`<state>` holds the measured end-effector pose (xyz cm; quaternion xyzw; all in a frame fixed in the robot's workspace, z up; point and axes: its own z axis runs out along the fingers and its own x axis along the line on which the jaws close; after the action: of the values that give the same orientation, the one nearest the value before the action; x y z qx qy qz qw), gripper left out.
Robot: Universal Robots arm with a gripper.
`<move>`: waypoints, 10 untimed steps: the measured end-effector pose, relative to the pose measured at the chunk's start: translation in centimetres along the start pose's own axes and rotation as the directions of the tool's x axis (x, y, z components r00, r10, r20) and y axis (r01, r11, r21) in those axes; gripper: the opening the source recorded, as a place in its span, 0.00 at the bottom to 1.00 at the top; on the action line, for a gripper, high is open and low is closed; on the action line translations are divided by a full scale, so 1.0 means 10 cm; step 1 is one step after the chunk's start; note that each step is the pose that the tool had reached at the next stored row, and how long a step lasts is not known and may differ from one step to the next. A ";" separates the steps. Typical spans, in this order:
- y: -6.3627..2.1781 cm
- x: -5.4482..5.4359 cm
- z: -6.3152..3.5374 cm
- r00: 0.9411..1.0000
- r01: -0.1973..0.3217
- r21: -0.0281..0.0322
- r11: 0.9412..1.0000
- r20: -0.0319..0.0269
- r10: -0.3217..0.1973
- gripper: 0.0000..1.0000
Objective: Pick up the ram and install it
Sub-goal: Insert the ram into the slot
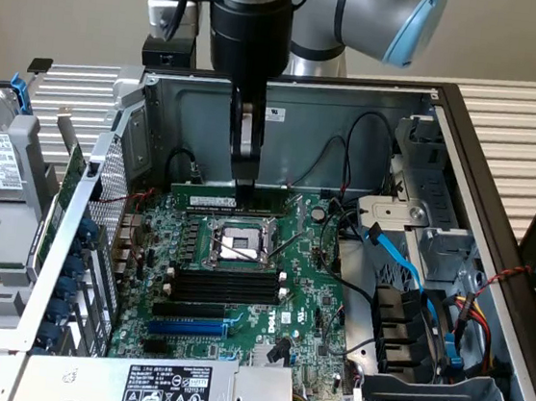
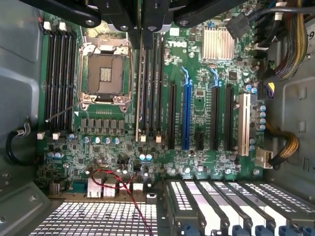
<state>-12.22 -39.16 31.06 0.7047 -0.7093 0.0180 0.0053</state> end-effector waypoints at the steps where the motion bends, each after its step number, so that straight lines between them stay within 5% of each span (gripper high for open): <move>1: 0.001 0.00 0.018 1.000 0.000 0.000 1.000 0.000 0.000 0.13; 10: 0.004 0.02 0.133 1.000 0.000 0.000 1.000 -0.012 0.000 0.13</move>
<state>-12.24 -39.40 29.74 0.7046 -0.7092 0.0222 0.0096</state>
